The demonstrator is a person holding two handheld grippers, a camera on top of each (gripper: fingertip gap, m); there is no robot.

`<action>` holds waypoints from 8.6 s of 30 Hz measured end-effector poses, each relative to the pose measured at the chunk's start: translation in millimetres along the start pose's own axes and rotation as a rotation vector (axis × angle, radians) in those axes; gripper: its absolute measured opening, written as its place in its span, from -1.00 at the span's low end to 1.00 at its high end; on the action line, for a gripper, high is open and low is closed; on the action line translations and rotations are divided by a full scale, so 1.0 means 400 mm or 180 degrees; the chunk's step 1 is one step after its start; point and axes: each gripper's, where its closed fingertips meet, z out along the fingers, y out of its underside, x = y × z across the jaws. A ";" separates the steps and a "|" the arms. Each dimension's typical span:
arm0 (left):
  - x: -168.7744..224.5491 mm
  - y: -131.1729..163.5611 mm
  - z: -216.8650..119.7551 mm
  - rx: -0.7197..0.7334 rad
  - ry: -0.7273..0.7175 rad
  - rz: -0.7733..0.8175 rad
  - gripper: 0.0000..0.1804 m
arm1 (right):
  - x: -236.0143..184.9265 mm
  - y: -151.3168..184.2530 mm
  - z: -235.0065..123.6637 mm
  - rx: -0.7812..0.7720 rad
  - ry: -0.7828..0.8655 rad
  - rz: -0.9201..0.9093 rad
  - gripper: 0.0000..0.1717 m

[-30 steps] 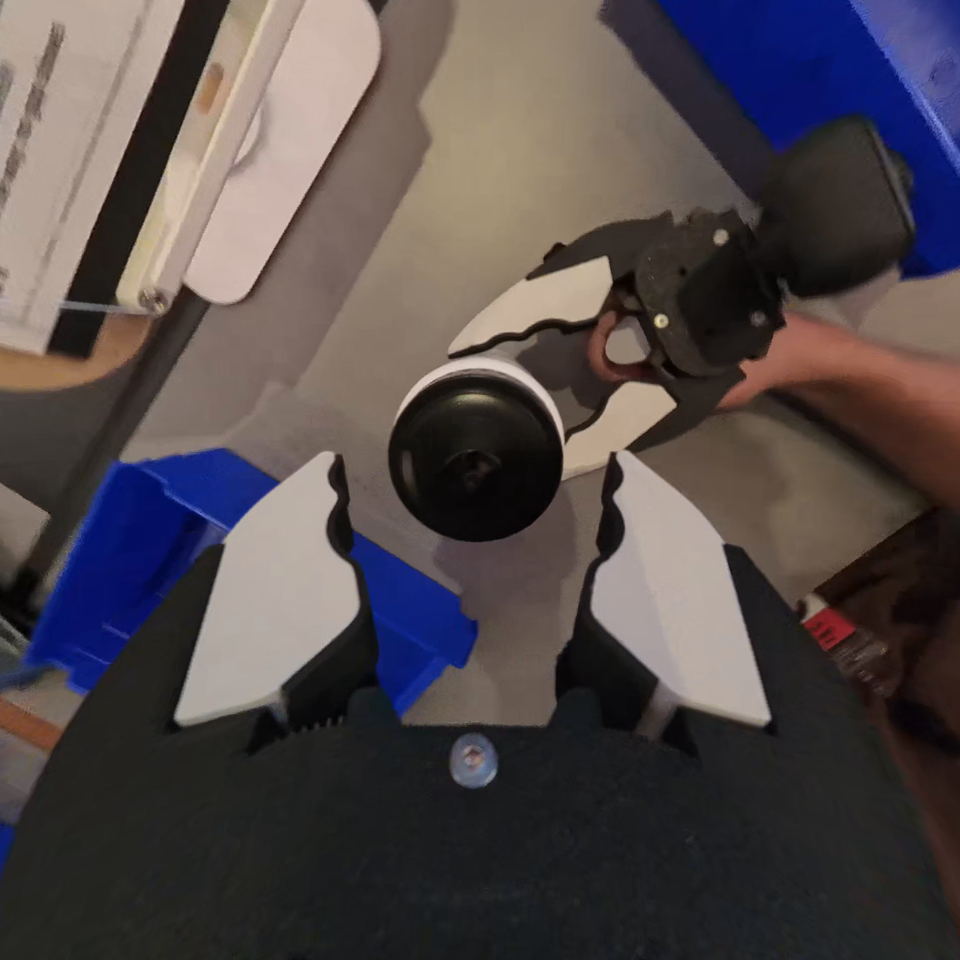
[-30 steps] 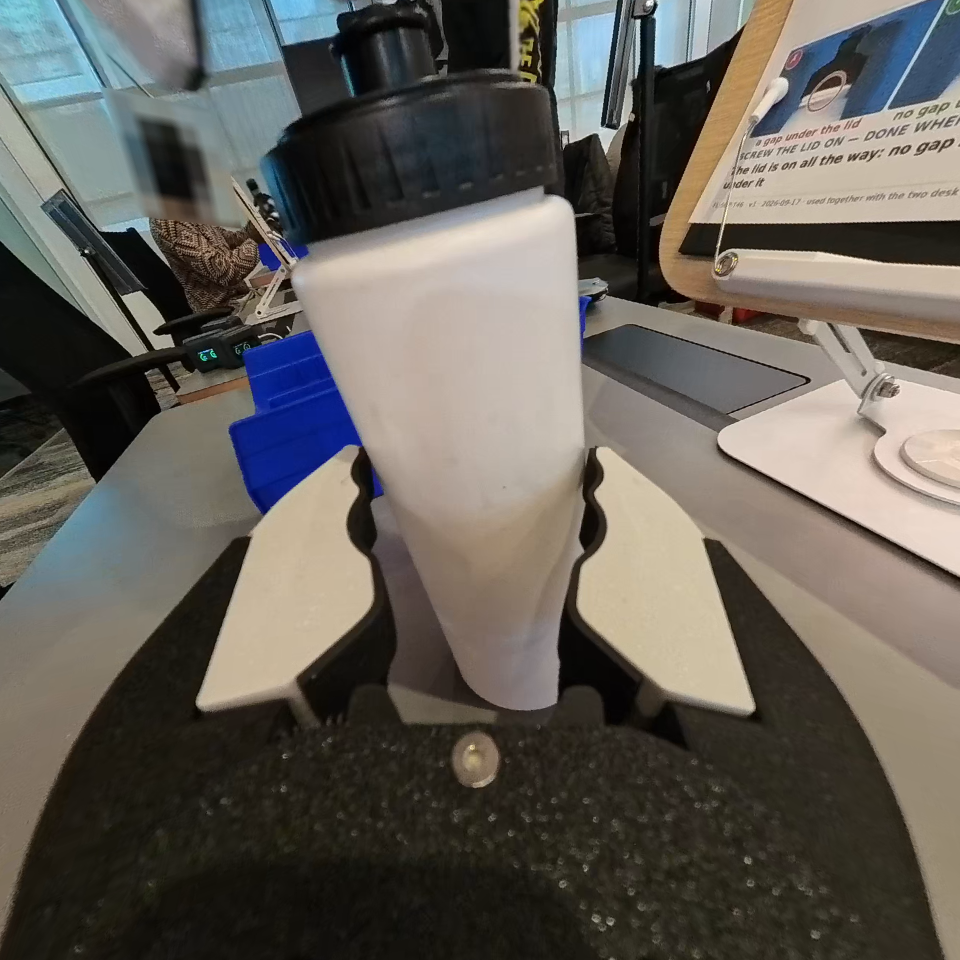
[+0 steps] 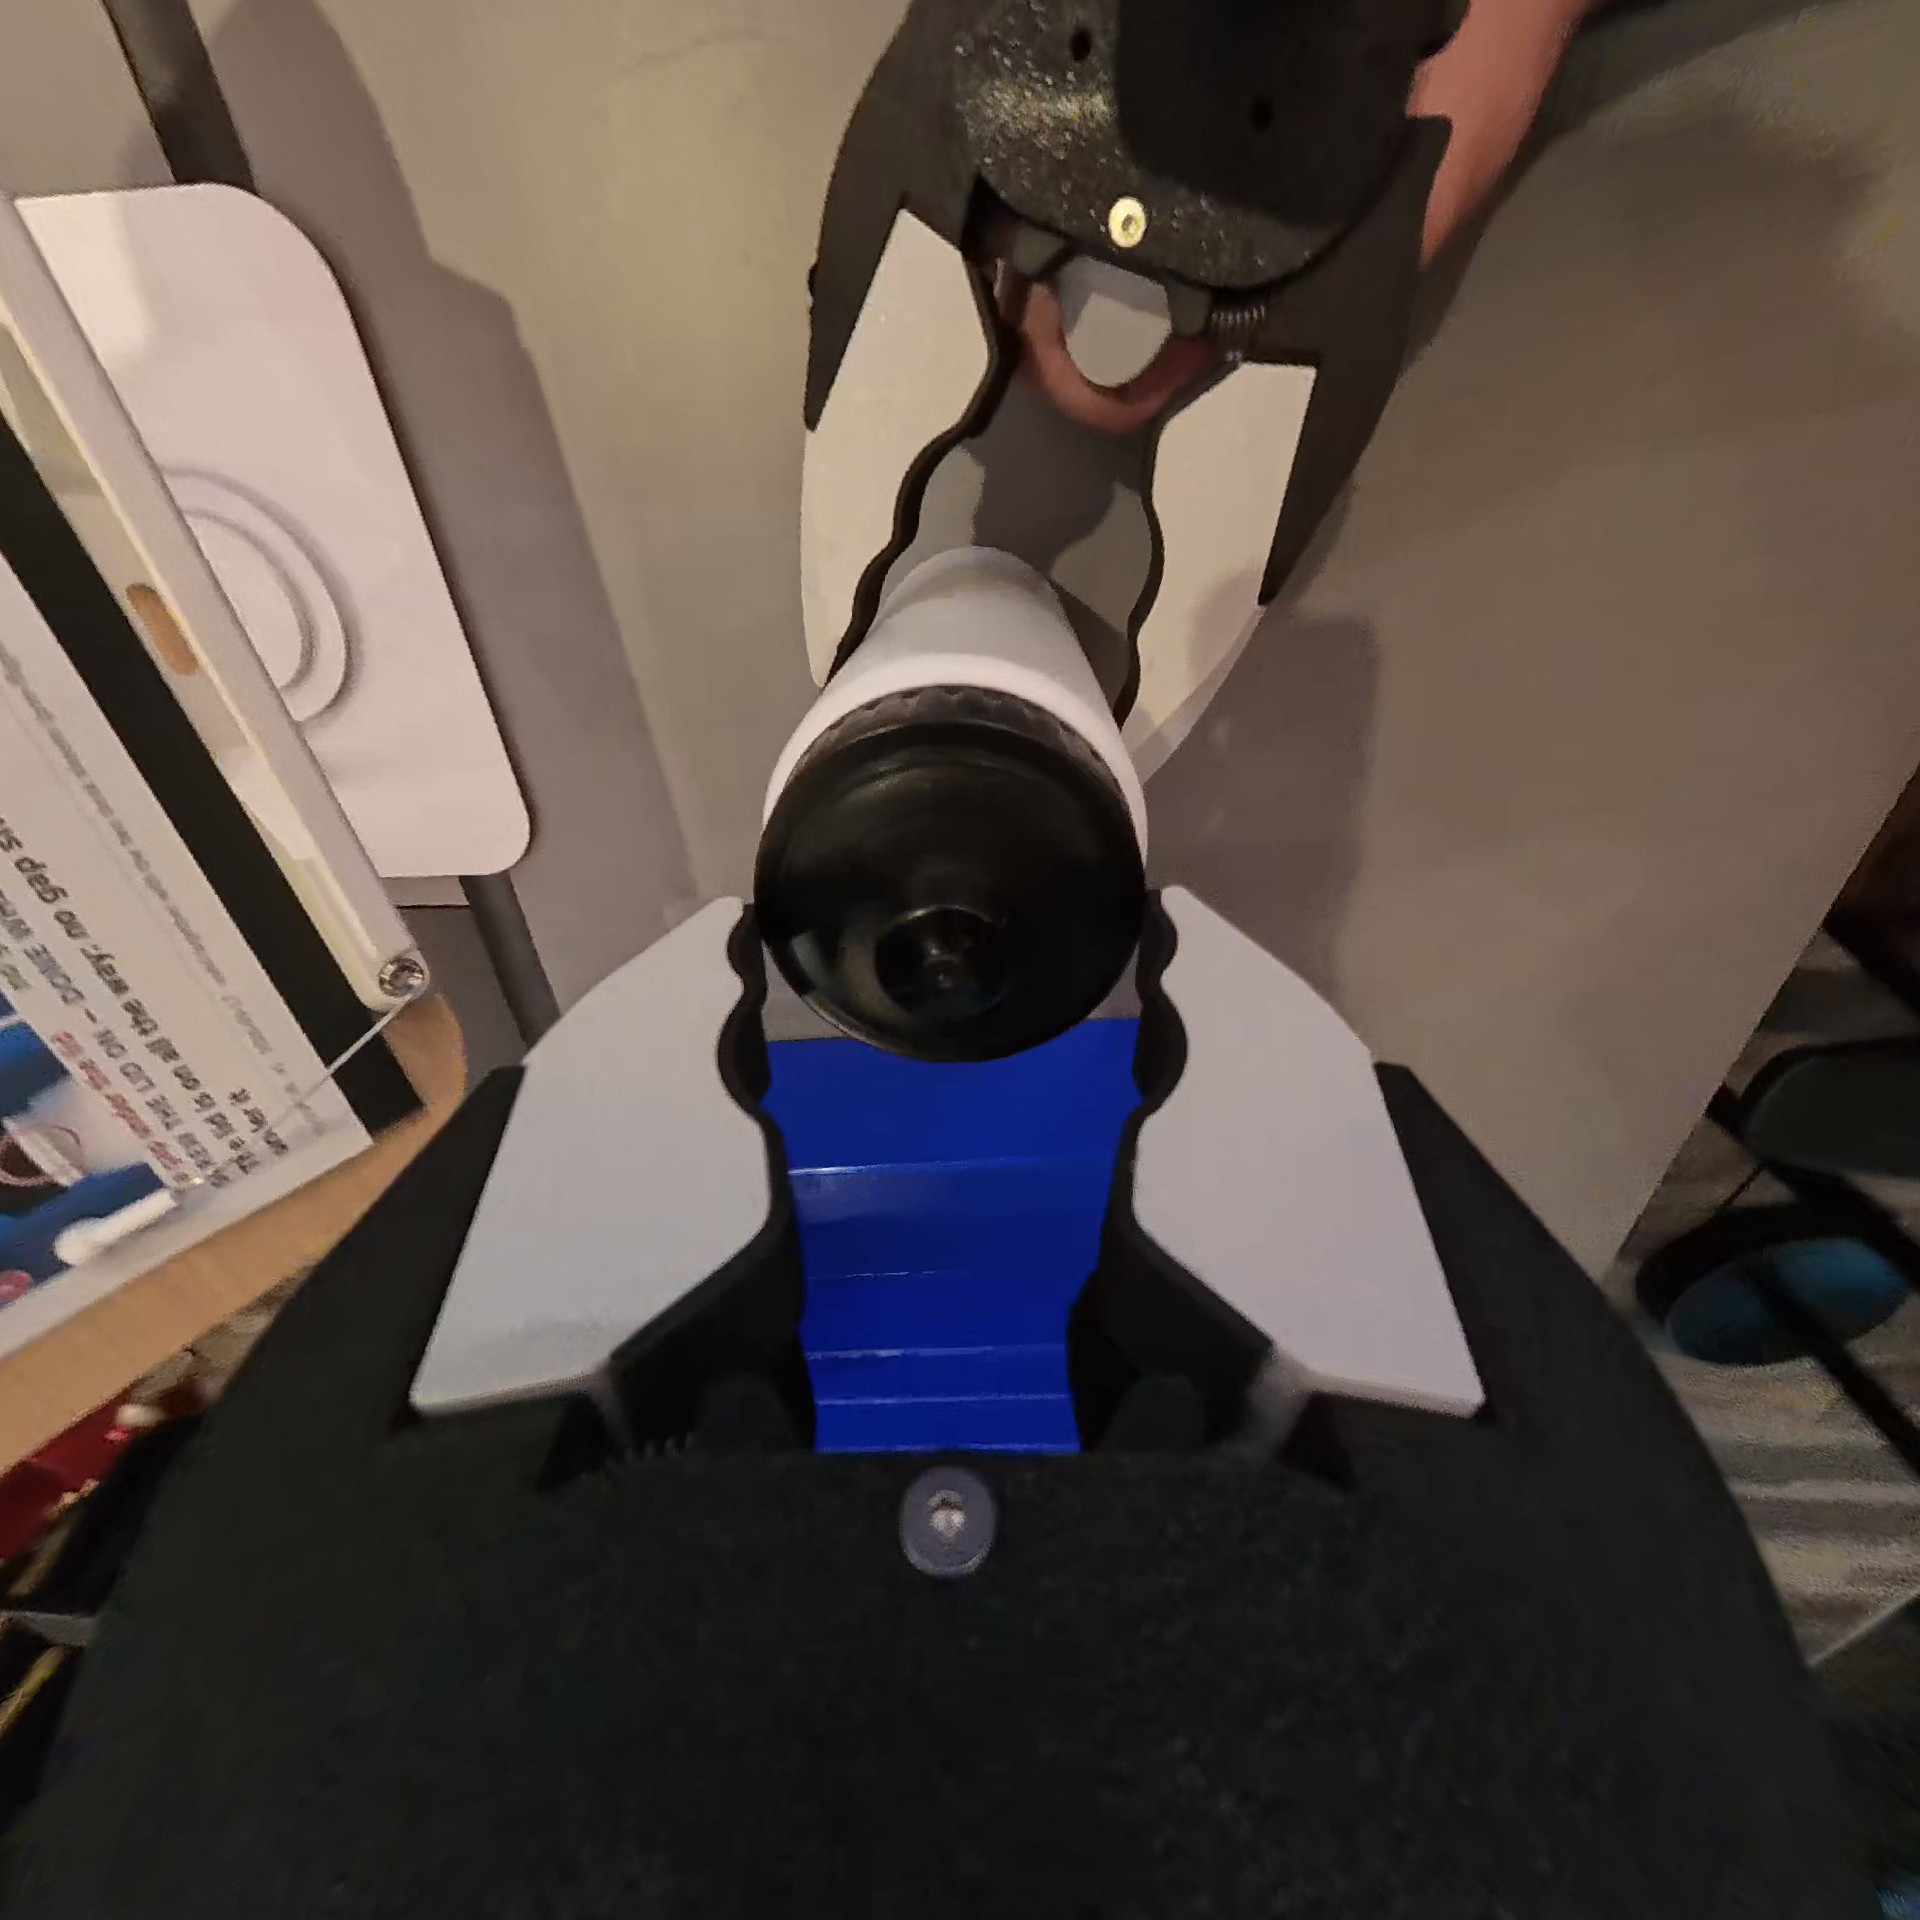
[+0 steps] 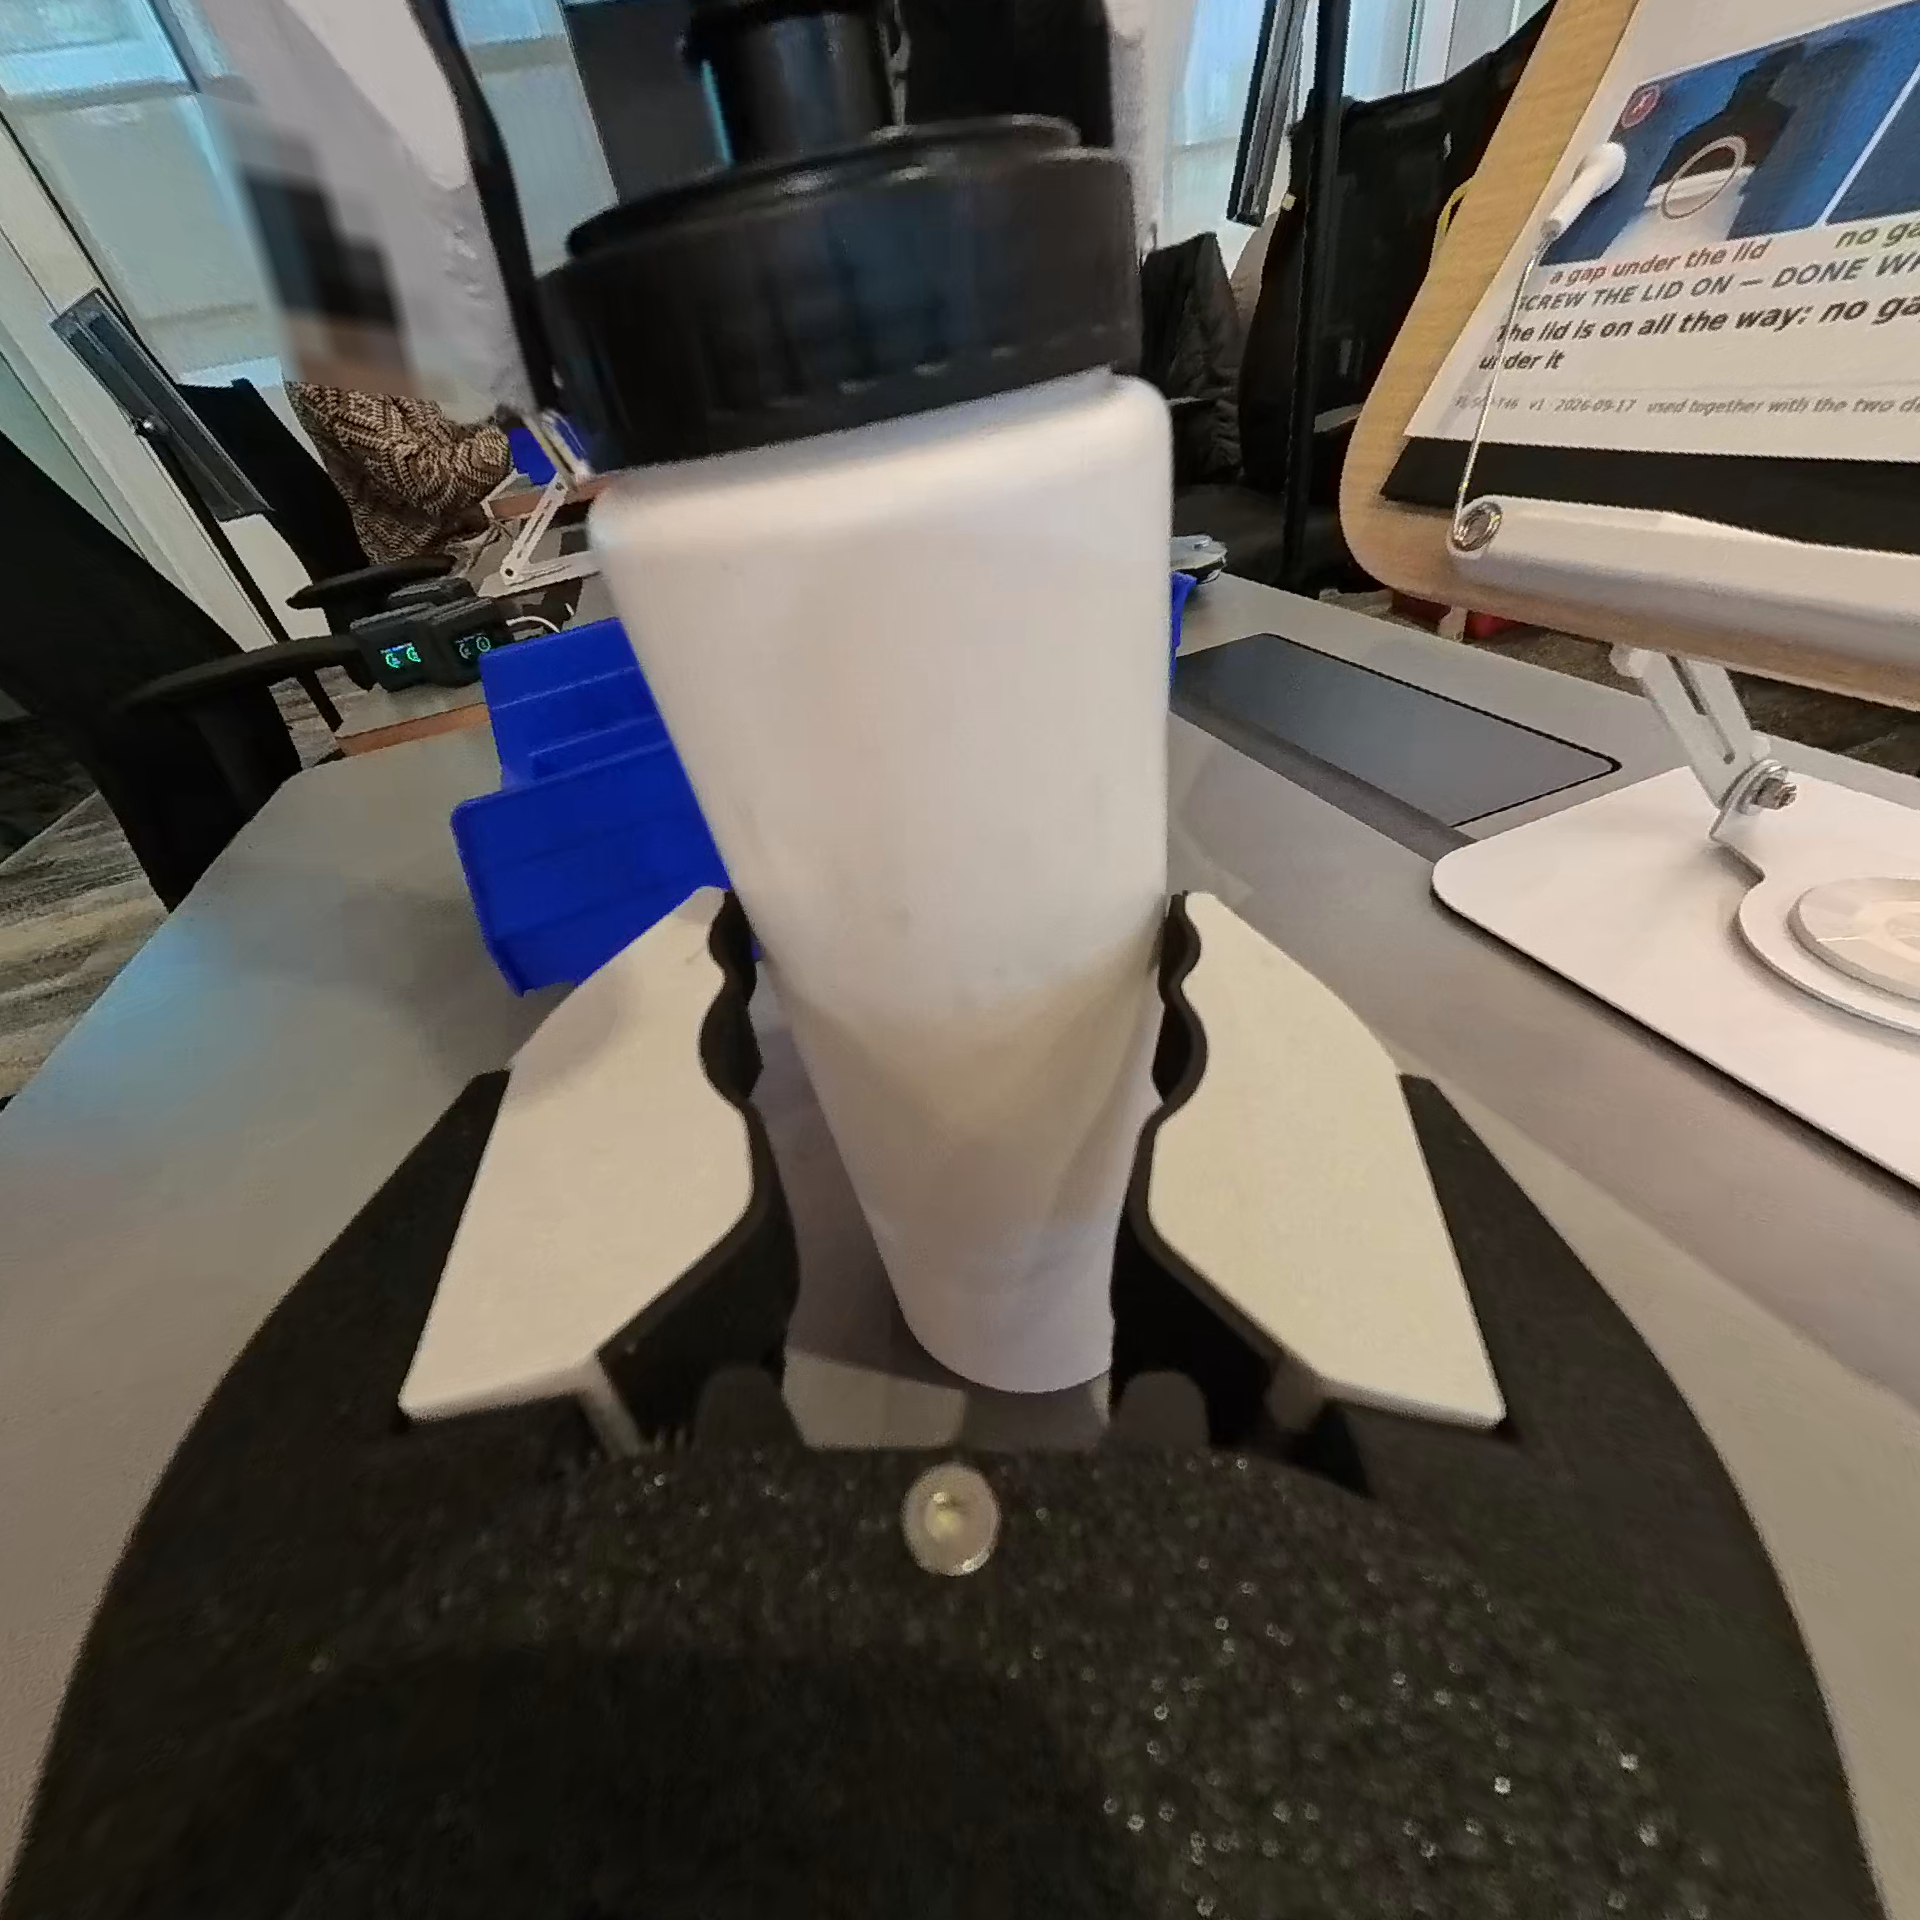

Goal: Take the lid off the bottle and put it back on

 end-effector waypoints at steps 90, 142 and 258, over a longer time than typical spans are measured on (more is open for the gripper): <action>0.395 0.076 0.098 0.4542 0.0294 -0.3180 -0.06 | 0.012 -0.014 0.002 0.0002 0.0314 -0.0198 0.21; 0.584 0.072 0.341 0.3567 0.0292 -0.3033 -0.16 | 0.265 0.232 -0.807 -0.2817 0.2751 0.2935 0.01; 0.475 0.536 0.134 0.3354 -0.2517 -0.4436 0.05 | -0.435 0.201 -0.376 -0.0705 0.1657 0.0052 -0.42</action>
